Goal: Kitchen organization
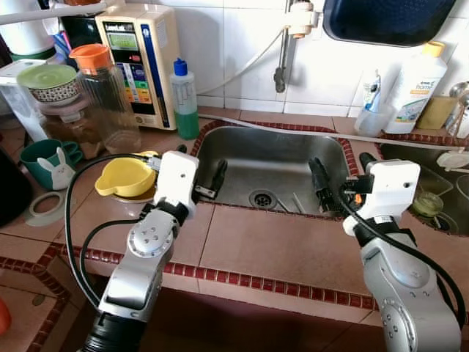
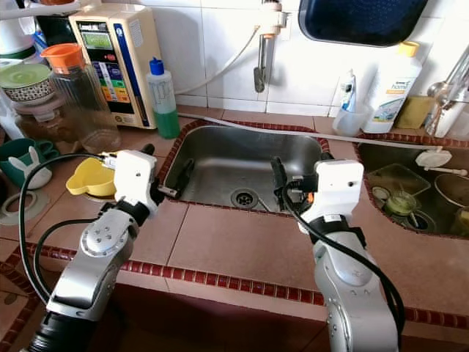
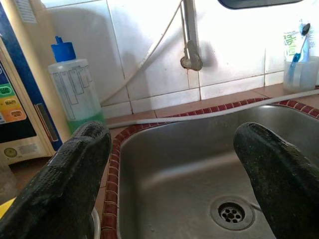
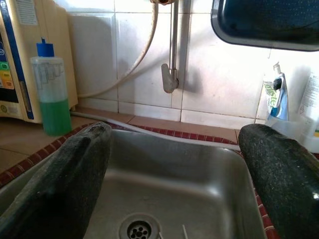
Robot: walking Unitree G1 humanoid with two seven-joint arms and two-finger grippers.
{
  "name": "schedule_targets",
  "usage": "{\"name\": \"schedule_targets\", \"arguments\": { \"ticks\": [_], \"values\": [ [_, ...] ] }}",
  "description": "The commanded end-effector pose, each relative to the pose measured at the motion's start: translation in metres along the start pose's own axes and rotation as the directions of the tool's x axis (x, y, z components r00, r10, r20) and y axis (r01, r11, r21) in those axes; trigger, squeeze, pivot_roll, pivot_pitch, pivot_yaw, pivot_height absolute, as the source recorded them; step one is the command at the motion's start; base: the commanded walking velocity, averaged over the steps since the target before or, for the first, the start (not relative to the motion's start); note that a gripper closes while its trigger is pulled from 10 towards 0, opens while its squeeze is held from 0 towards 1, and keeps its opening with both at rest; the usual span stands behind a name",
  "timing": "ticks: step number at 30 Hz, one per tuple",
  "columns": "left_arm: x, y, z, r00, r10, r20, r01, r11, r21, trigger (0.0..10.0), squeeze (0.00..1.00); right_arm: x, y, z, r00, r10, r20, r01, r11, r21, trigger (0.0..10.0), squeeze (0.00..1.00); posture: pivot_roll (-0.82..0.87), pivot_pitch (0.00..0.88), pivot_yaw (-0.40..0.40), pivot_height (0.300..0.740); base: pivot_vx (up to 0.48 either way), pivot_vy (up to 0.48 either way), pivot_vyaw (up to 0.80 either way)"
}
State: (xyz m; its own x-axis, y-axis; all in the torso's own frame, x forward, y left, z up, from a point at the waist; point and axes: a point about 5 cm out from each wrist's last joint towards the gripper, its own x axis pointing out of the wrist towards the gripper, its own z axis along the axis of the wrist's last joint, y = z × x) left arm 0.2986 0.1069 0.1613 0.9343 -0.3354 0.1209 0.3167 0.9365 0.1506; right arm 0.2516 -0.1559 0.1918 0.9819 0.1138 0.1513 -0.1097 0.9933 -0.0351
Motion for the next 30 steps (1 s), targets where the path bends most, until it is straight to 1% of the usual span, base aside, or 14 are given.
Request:
{"name": "schedule_targets", "arguments": {
  "ticks": [1, 13, 30],
  "values": [
    [0.0013, 0.0023, 0.0005, 1.000, 0.011, 0.003, -0.011, 1.000, 0.011, 10.0, 0.00, 0.0015, 0.0014, 0.0011, 1.000, -0.001, 0.006, 0.001, 1.000, 0.000, 10.0, 0.00, 0.06, 0.000, 0.044, 0.740, 0.000, 0.000, 0.00],
    [0.0013, 0.0019, 0.0018, 1.000, 0.006, 0.006, -0.006, 1.000, 0.010, 10.0, 0.00, 0.0010, 0.0016, 0.0007, 1.000, -0.005, 0.006, 0.005, 1.000, 0.005, 10.0, 0.00, 0.06, 0.000, 0.045, 0.740, 0.000, 0.000, 0.00],
    [0.0021, 0.0027, 0.0031, 1.000, 0.004, 0.008, -0.004, 1.000, 0.014, 10.0, 0.00, 0.0007, 0.0024, 0.0006, 1.000, -0.010, 0.008, 0.010, 1.000, 0.015, 10.0, 0.00, 0.06, 0.000, 0.050, 0.740, -0.266, 0.000, 0.00]
  ]
}}
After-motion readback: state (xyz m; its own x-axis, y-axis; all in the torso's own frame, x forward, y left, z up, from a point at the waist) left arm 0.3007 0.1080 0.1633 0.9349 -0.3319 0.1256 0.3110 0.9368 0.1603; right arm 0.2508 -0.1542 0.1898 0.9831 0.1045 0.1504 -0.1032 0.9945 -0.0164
